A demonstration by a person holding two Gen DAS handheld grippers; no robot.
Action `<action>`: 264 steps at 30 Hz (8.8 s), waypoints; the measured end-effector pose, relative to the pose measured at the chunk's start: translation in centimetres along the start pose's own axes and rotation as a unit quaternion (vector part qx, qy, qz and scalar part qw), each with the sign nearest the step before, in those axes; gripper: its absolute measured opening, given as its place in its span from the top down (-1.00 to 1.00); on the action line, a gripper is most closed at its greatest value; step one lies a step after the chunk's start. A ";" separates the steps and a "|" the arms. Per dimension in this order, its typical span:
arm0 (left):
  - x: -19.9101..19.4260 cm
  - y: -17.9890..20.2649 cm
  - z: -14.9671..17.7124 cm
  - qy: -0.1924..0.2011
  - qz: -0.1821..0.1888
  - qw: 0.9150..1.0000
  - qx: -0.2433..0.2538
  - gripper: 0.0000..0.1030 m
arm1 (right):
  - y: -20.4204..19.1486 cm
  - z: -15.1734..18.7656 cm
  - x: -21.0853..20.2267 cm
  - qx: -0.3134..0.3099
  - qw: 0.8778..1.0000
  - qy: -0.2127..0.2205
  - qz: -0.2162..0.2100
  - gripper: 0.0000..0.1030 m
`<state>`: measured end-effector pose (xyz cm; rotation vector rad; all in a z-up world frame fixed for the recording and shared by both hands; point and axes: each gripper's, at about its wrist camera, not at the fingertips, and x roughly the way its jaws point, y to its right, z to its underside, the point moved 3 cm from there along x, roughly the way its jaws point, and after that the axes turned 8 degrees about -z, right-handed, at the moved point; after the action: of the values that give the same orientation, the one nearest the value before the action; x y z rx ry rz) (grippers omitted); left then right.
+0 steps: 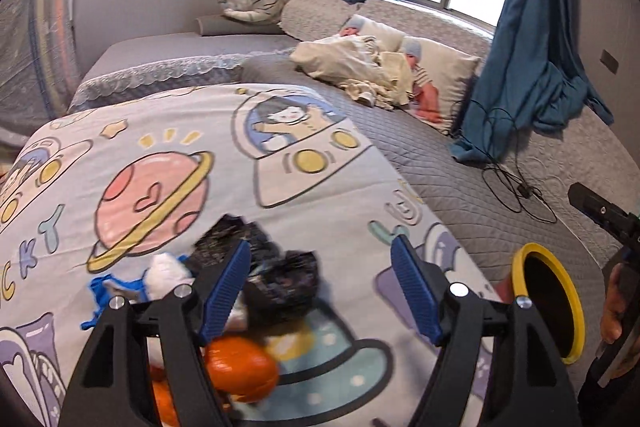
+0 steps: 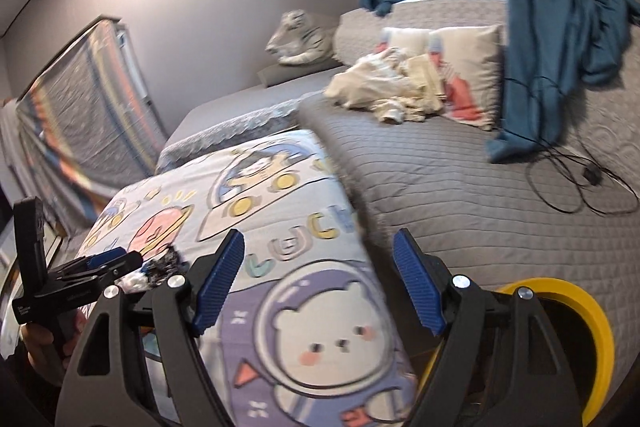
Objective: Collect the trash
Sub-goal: 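Move both open tools back over the trash pile on the bed, then grasp a grey cloth with the left tool while the right tool grasps a black plastic bag, then carry the grey cloth and black bag in both tools over the yellow bin, then open the left tool over the bin while the right tool releases the black bag, then move both open tools back over the trash pile on the bed, then grasp the blue glove with the left tool while the right tool grasps an orange peel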
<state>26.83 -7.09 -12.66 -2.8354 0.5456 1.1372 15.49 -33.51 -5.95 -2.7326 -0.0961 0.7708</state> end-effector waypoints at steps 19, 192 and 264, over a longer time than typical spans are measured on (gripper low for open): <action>0.6 -9.3 4.5 -0.040 -0.039 0.996 -0.069 -0.35 | -12.8 0.9 10.6 -0.099 0.989 -0.081 -0.074 -0.41; 1.3 29.0 3.0 -0.026 0.174 0.966 0.192 0.03 | 21.1 7.3 -13.4 0.139 0.971 0.021 0.196 0.14; 3.3 -14.4 4.7 -0.089 -0.075 0.993 0.009 -0.14 | -21.0 12.6 14.4 -0.194 0.934 -0.254 -0.158 -0.02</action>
<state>30.77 6.19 -19.72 -2.6705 0.3232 1.3296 21.63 -8.07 -17.01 -2.6695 -0.8596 1.4618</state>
